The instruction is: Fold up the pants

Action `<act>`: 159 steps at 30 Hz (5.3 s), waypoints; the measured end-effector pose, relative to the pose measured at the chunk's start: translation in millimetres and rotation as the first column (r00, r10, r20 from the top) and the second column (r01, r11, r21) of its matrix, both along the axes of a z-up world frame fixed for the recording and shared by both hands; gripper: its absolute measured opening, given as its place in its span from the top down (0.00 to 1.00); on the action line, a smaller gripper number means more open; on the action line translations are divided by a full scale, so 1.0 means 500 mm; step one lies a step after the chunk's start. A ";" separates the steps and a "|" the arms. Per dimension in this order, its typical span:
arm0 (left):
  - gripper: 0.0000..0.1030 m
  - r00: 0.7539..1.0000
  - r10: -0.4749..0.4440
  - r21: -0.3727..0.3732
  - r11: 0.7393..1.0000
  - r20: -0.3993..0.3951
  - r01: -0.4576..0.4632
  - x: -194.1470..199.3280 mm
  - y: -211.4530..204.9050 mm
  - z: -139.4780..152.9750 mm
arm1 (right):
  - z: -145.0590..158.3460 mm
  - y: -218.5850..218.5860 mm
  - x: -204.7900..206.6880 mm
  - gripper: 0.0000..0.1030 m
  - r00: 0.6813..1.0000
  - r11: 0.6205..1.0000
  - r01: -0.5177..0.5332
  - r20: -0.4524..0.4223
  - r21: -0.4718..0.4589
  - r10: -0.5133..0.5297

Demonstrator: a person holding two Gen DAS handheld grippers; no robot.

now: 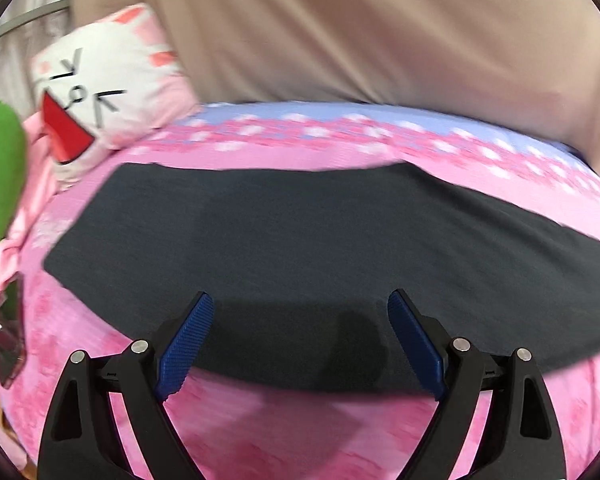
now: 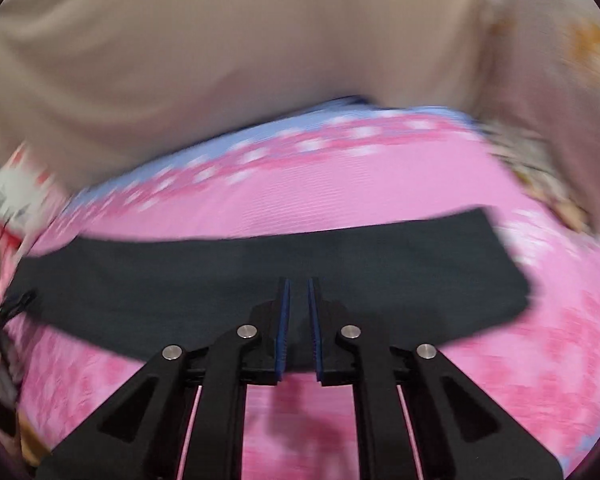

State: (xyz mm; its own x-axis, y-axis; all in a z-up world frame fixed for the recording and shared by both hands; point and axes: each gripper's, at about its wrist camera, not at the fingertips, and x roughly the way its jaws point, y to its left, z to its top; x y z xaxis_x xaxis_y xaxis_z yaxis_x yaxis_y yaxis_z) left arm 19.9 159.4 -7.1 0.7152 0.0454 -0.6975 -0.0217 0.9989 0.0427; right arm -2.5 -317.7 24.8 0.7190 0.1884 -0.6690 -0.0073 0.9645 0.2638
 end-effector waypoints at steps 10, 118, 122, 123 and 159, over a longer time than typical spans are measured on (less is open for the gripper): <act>0.16 0.977 -0.197 -0.047 0.980 -0.080 0.193 -0.011 -0.117 -0.024 | -0.045 0.362 0.275 0.58 0.950 0.886 -0.312 -0.095 -0.342 0.298; 0.13 0.994 0.073 -0.094 0.992 -0.086 -0.081 0.006 -0.054 -0.033 | -0.069 0.162 0.126 0.94 0.997 0.999 -0.040 -0.061 -0.003 0.040; 0.11 0.993 0.074 -0.078 0.994 -0.090 -0.081 0.009 -0.059 -0.035 | -0.096 0.154 0.122 0.97 0.995 0.997 -0.064 -0.085 -0.053 0.059; 0.11 0.993 0.076 -0.070 0.994 -0.093 -0.083 0.010 -0.061 -0.036 | -0.093 0.141 0.121 0.96 0.995 0.998 -0.061 -0.079 -0.016 0.059; 0.11 0.991 0.126 -0.104 0.986 -0.042 -0.130 -0.005 -0.040 -0.025 | -0.093 -0.383 -0.164 0.90 0.840 0.768 0.524 -0.072 0.368 -0.538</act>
